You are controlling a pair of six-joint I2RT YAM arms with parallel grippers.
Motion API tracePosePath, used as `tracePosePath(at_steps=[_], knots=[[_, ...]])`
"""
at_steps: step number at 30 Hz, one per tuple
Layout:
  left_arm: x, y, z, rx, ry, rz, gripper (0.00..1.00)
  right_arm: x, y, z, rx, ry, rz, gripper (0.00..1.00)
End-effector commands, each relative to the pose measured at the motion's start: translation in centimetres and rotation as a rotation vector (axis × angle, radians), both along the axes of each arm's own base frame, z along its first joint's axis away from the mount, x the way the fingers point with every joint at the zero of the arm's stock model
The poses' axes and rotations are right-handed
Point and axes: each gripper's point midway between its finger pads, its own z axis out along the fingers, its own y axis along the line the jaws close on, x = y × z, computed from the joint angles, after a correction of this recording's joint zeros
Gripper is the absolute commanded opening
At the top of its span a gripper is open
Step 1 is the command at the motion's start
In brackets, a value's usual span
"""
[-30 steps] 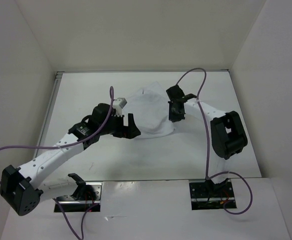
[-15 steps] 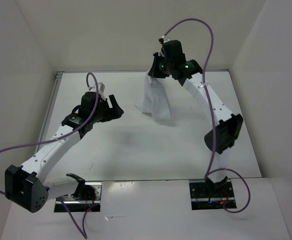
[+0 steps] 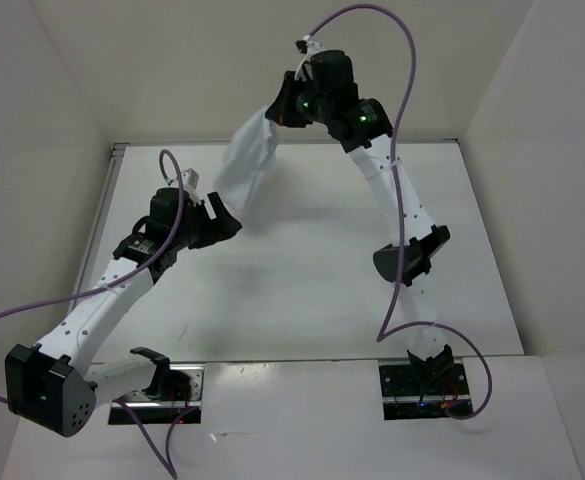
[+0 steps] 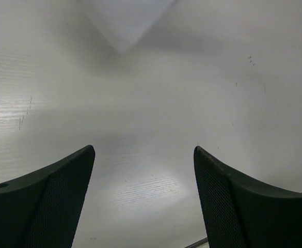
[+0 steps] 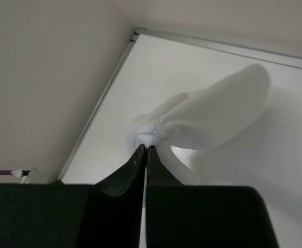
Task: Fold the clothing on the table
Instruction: Move the skirt to the center of the board
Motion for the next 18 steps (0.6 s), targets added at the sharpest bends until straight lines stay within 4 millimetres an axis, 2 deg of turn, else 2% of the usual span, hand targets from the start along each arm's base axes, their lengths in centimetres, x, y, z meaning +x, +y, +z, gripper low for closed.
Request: tracePosePath(at_steps=[1,2,3,4,5,6,8,9,10,11,12,13,14,15,16,17,18], knots=[[-0.2,-0.2,0.8,-0.036,-0.02,-0.009,0.84,-2.4,-4.1,8.7,0.103,-0.124,-0.122,0.0],[-0.3,-0.3,0.0,-0.035,0.002,-0.018,0.84,-2.4,-4.9,7.7,0.078,-0.083,-0.166,0.0],[-0.3,-0.5,-0.2,-0.037,0.012,-0.026,0.84,-1.9,-5.5,5.8,0.046,-0.029,-0.218,0.0],[-0.2,-0.5,-0.1,-0.039,0.004,-0.026,0.84,-1.3,-7.7,3.3,-0.028,0.034,-0.326,0.0],[-0.3,-0.6,0.0,-0.044,0.005,-0.034,0.84,-1.1,-8.2,1.2,-0.076,0.086,-0.359,0.0],[-0.3,-0.6,-0.8,-0.038,0.024,-0.033,0.84,-0.2,-9.6,-2.2,-0.153,0.154,-0.432,0.0],[-0.3,-0.6,-0.8,-0.038,0.024,-0.033,0.84,-0.9,-11.1,-6.7,-0.287,0.26,-0.478,0.0],[-0.5,-0.6,-1.2,-0.036,0.033,-0.033,0.84,-1.9,-11.5,-10.3,-0.367,0.336,-0.487,0.0],[-0.4,-0.6,-1.5,-0.033,0.042,-0.033,0.84,-2.3,-12.7,-11.9,-0.425,0.356,-0.523,0.0],[-0.4,-0.6,-1.5,-0.033,0.042,-0.033,0.84,-3.1,-12.9,-13.3,-0.453,0.375,-0.531,0.0],[-0.4,-0.6,-1.5,-0.033,0.042,-0.033,0.84,-4.4,-14.2,-16.0,-0.477,0.402,-0.537,0.0],[-0.4,-0.6,-1.5,-0.033,0.042,-0.033,0.84,-5.3,-15.1,-17.4,-0.466,0.439,-0.551,0.0],[-0.5,-0.6,-1.7,-0.03,0.051,-0.033,0.84,-7.0,-17.7,-21.6,-0.512,0.549,-0.576,0.0],[-0.5,-0.6,-1.7,-0.03,0.051,-0.033,0.84,-7.9,-19.2,-22.8,-0.525,0.591,-0.604,0.0],[-0.5,-0.6,-1.7,-0.03,0.051,-0.033,0.84,-8.9,-20.5,-22.9,-0.518,0.609,-0.642,0.0],[-0.7,-0.5,-2.1,-0.028,0.059,-0.032,0.84,-11.0,-22.3,-25.3,-0.579,0.664,-0.67,0.0],[-0.6,-0.5,-2.4,-0.025,0.07,-0.032,0.84,-11.4,-22.9,-25.7,-0.574,0.664,-0.679,0.0]])
